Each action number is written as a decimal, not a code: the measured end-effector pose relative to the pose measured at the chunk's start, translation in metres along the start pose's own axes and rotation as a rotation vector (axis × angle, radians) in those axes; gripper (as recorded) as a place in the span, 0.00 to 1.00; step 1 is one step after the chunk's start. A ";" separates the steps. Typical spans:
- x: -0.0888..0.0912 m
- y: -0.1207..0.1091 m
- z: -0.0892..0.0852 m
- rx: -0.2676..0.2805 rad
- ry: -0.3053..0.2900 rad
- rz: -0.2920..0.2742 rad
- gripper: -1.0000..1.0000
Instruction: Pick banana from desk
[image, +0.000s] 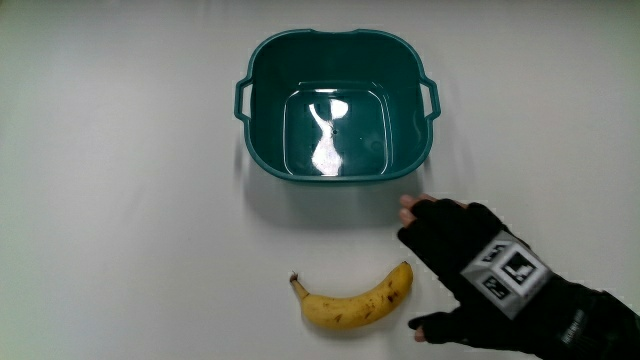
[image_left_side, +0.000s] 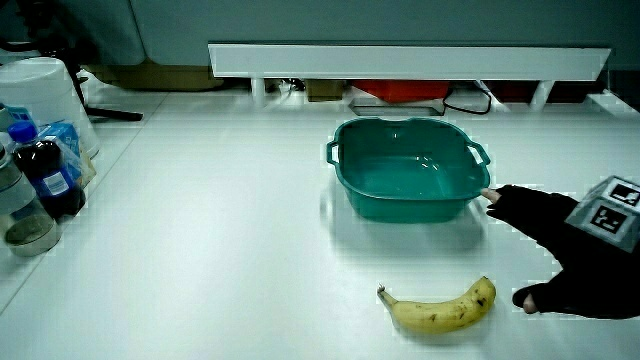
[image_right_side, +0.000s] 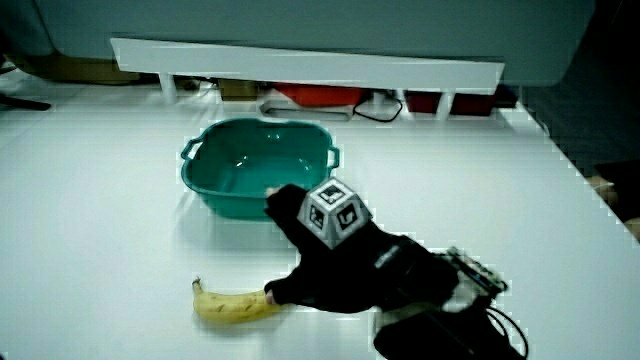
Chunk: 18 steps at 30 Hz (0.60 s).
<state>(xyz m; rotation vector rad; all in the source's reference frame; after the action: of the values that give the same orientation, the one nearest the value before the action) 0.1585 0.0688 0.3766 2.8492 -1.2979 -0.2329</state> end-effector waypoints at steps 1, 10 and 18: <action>-0.002 0.006 0.000 0.034 -0.001 0.014 0.50; -0.034 0.048 0.010 -0.504 0.384 0.104 0.50; -0.066 0.067 -0.020 -0.484 0.337 0.187 0.50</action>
<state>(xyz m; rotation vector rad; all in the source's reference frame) 0.0682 0.0735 0.4091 2.2336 -1.2242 -0.0495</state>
